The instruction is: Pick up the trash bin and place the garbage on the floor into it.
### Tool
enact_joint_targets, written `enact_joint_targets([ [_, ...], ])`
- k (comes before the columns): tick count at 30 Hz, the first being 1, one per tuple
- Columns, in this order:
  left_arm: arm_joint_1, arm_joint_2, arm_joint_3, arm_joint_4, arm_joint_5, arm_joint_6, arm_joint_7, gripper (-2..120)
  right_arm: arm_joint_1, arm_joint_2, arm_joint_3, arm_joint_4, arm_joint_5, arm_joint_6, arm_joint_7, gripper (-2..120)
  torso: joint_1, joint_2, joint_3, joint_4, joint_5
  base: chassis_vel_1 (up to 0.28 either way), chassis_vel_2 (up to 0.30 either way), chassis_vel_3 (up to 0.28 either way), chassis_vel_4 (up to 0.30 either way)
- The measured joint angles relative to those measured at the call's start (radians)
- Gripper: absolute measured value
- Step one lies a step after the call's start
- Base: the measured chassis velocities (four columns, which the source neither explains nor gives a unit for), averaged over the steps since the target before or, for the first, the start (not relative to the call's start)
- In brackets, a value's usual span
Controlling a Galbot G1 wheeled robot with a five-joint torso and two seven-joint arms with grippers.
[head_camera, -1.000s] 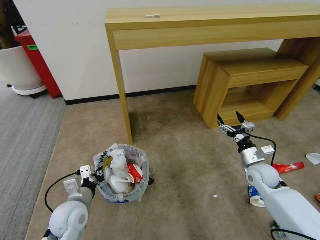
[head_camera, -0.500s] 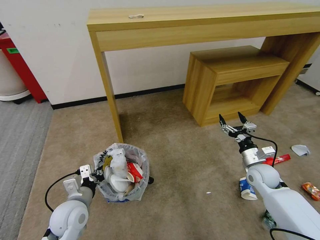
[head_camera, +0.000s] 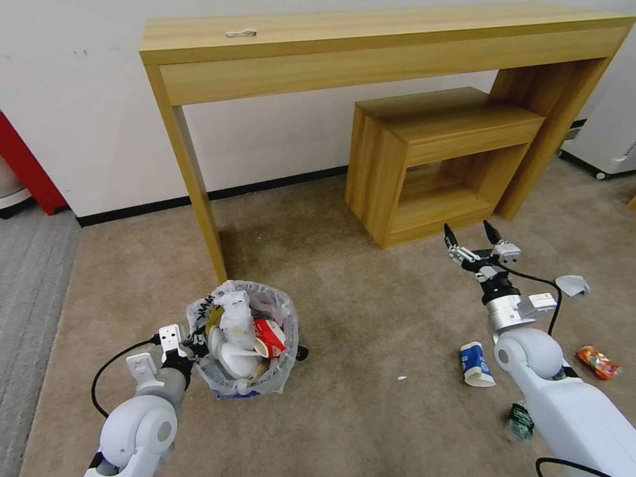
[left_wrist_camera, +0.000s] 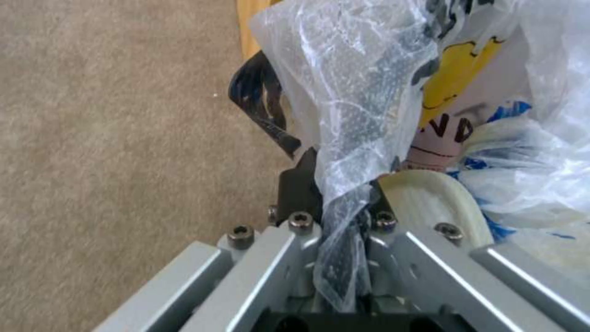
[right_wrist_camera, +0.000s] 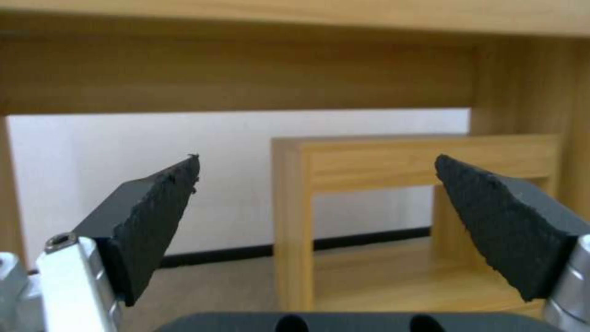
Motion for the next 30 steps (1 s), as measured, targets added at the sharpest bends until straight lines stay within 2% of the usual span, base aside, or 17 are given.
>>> enact_joint_targets([
  [11,0.002,-0.031,-0.032,-0.021,0.025,-0.007,0.007,0,-0.079,0.055,0.126,0.08,-0.05,0.002,0.002,99,0.0,0.0,0.0,0.0,0.0001,0.0,0.0,0.0,0.0],
  [30,-0.002,-0.018,-0.033,-0.023,0.02,-0.014,0.014,0,-0.133,0.105,0.187,0.101,-0.066,0.015,-0.013,99,0.0,0.0,0.0,0.0,0.0,-0.004,-0.004,-0.008,-0.005],
])
